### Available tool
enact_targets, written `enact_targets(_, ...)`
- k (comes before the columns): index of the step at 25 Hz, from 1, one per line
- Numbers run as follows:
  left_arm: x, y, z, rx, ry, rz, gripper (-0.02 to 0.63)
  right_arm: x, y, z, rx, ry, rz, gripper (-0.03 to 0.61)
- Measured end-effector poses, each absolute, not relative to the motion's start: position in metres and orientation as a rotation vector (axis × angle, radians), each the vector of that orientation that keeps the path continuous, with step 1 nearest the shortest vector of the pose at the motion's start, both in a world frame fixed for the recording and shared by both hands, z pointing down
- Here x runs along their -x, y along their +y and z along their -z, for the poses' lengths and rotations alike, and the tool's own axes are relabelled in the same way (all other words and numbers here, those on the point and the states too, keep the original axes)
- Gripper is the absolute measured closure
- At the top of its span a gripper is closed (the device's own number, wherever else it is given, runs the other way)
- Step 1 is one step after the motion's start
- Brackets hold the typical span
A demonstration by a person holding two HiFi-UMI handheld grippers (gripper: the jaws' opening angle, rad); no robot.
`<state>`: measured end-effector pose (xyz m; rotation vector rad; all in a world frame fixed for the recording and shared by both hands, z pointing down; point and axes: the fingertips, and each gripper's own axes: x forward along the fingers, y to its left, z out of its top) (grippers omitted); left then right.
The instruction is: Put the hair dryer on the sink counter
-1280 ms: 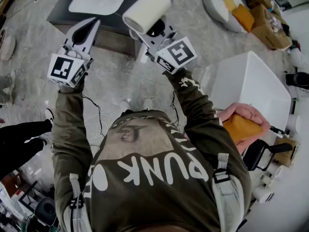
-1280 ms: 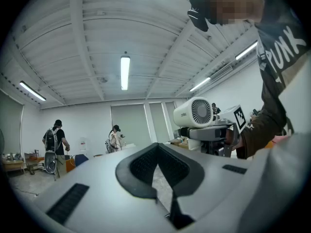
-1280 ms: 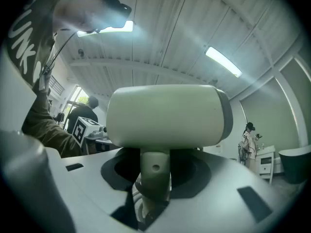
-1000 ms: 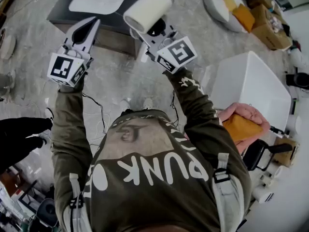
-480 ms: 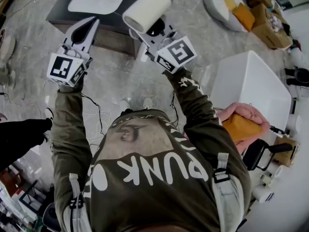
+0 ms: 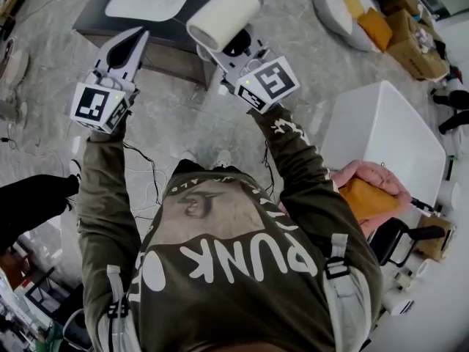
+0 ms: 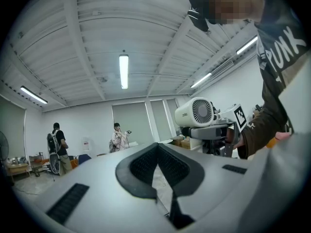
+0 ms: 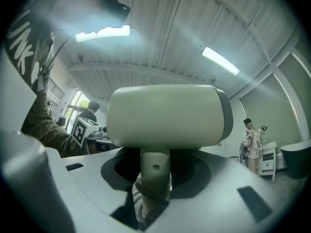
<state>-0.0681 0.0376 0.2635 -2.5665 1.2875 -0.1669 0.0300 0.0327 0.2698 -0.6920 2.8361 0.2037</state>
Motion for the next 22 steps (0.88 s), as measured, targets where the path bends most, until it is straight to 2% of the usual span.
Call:
enact_targets(10, 0.067, -0.002, -0.281, 2.595, 1.309, 0.16, 0.612, -0.037, -0.009, -0.295, 0.733, 2.857, -0.15, 0.42)
enact_targets(22, 0.134, -0.146, -0.311, 2.668, 1.235, 0.105, 0.611, 0.031, -0.145, -0.333, 0.876, 2.902, -0.103, 0.42)
